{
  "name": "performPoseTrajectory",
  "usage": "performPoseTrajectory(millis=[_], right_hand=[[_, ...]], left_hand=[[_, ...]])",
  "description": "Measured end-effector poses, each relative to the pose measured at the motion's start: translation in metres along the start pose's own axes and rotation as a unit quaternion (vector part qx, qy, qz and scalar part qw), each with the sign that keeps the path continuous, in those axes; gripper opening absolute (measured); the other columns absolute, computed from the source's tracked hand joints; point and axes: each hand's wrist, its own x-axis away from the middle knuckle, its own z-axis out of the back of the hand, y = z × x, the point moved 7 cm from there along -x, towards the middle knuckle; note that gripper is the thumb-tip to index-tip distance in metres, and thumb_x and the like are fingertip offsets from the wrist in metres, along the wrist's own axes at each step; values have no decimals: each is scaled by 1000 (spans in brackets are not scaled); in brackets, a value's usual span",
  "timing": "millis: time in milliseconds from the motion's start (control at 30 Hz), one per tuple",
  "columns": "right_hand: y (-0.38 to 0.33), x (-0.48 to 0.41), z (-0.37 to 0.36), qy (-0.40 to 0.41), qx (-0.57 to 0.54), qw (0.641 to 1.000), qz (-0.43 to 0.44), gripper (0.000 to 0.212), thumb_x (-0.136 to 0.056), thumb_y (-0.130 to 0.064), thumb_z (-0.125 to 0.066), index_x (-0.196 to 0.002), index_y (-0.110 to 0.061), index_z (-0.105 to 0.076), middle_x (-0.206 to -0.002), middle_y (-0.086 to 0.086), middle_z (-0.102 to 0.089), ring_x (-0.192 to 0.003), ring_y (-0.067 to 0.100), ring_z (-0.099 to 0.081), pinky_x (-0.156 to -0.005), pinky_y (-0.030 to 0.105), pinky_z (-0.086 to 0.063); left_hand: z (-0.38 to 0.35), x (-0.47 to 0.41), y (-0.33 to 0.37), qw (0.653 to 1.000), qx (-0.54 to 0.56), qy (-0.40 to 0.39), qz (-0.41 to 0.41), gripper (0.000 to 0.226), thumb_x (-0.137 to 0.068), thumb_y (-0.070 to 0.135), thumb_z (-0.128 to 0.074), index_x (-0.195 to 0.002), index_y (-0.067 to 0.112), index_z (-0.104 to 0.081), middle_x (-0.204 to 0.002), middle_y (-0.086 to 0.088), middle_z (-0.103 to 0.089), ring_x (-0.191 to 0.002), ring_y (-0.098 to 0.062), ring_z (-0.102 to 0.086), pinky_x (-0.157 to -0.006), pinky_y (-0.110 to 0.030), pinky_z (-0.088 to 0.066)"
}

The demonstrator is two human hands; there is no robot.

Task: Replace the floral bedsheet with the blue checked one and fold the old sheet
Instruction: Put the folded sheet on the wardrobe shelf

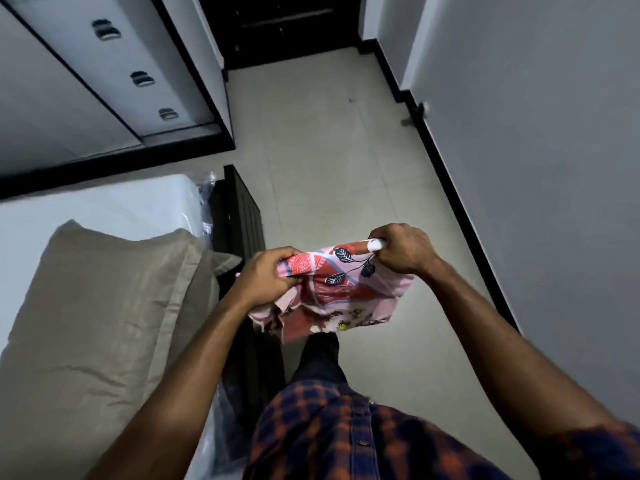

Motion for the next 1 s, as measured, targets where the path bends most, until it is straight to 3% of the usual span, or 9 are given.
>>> performPoseTrajectory(millis=[167,400,567,700,800,900,1000], right_hand=[[-21,-120,59,29,29,999,28,13,-72,-26,-58,-83,-29,-64,-88,-1,-72,-90,31,-65,-69,33,-39],[-70,-274,168,106,30,992,62,34,-62,-33,-46,-87,-29,-68,-86,-2,-72,-88,33,-65,-70,34,-40],[-115,-385,230,135,0,986,101,36,-68,-32,-53,-95,-37,-75,-97,-9,-74,-95,27,-67,-78,36,-49],[-159,-493,262,161,-38,972,169,41,-69,-32,-46,-97,-37,-75,-100,-10,-71,-99,26,-65,-81,38,-51],[-196,-563,279,204,-56,951,226,42,-72,-32,-43,-96,-35,-77,-96,-6,-64,-97,28,-59,-80,40,-45],[-235,-622,297,230,-4,937,264,37,-72,-35,-45,-89,-31,-77,-91,-1,-52,-89,25,-47,-73,37,-31],[-282,-667,320,241,72,915,317,30,-70,-37,-51,-81,-26,-77,-87,3,-49,-82,29,-48,-67,37,-36]], left_hand=[[65,-92,-19,999,23,42,6,39,-77,13,-81,-112,23,-70,-102,12,-73,-92,-4,-68,-85,-29,-56],[192,-223,-16,992,-16,123,-3,34,-77,12,-72,-107,25,-69,-101,9,-73,-89,-5,-64,-78,-24,-50],[289,-300,-26,980,-67,187,-13,29,-73,21,-65,-101,27,-64,-96,10,-71,-91,-18,-65,-74,-36,-52],[371,-355,-49,956,-123,267,6,27,-73,22,-66,-99,27,-66,-92,5,-70,-89,-22,-61,-74,-34,-49],[425,-389,-62,941,-160,297,17,27,-72,23,-67,-99,23,-70,-90,4,-72,-84,-23,-60,-72,-34,-49],[473,-417,-76,931,-189,307,64,30,-71,29,-71,-100,25,-71,-92,7,-74,-80,-24,-65,-72,-39,-51],[517,-428,-81,896,-235,357,117,36,-69,37,-62,-103,29,-70,-97,8,-74,-85,-27,-65,-76,-43,-50]])
